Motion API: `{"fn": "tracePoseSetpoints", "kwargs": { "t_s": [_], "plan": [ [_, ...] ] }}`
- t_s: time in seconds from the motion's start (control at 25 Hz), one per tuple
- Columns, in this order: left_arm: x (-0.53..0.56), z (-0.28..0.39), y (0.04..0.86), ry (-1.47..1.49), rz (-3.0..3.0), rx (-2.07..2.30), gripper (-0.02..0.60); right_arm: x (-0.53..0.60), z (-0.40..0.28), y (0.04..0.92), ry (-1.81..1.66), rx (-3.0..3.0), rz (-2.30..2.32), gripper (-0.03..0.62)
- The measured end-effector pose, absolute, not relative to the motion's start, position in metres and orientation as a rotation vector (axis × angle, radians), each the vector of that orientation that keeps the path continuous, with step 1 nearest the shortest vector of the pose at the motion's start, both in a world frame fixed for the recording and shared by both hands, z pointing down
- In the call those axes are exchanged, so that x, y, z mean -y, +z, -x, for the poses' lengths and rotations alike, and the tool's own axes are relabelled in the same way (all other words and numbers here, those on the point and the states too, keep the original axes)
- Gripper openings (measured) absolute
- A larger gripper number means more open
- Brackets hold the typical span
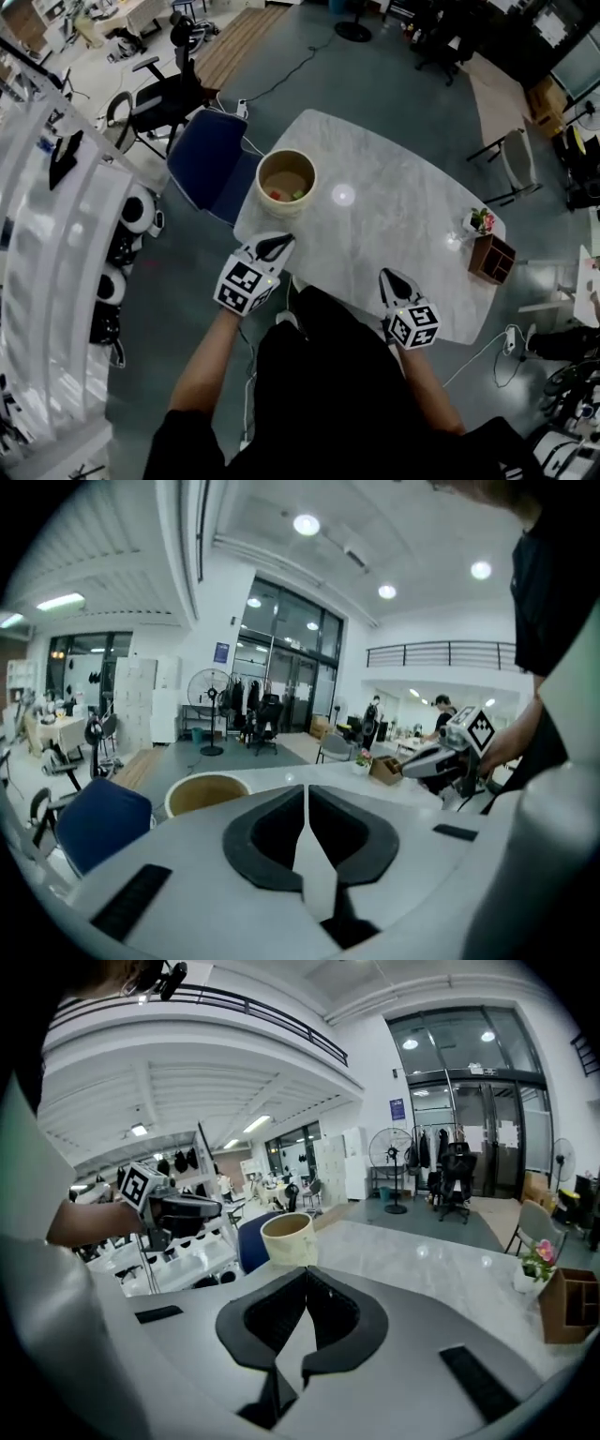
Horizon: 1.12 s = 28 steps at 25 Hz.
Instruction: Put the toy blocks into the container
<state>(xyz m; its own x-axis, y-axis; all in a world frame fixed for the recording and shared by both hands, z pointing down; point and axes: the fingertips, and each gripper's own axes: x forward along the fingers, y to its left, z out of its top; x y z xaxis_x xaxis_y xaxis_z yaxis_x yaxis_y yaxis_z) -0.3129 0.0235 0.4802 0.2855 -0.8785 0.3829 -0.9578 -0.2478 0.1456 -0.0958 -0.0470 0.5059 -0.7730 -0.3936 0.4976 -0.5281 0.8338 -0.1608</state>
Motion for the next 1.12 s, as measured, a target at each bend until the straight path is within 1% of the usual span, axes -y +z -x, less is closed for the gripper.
{"fn": "tracePoseSetpoints", "kwargs": {
  "t_s": [0.2,0.32,0.52,0.68,0.8,0.92,1.12],
  "plan": [
    [-0.042,0.246,0.476,0.043,-2.208,1.600,0.003,0.030,0.033,0.496,0.398,2.493,-0.832,0.000],
    [-0.050,0.212,0.471,-0.043,-2.186,1.590,0.003,0.030,0.001,0.489,0.380,2.488,-0.912,0.000],
    [-0.045,0.160,0.460,-0.041,-2.160,1.685,0.002,0.035,-0.055,0.475,0.371,2.502,-1.041,0.000],
    [-0.046,0.109,0.446,0.033,-2.214,1.755,0.003,0.027,-0.105,0.456,0.380,2.569,-1.096,0.000],
    [-0.046,0.064,0.442,0.069,-2.222,1.783,0.003,0.023,-0.155,0.450,0.401,2.593,-1.125,0.000],
    [-0.050,0.011,0.441,0.071,-2.183,1.856,0.003,0.016,-0.218,0.443,0.445,2.599,-1.175,0.000],
    [-0.073,-0.071,0.444,0.090,-2.162,1.917,0.003,-0.002,-0.300,0.443,0.384,2.609,-1.207,0.000]
  ]
}}
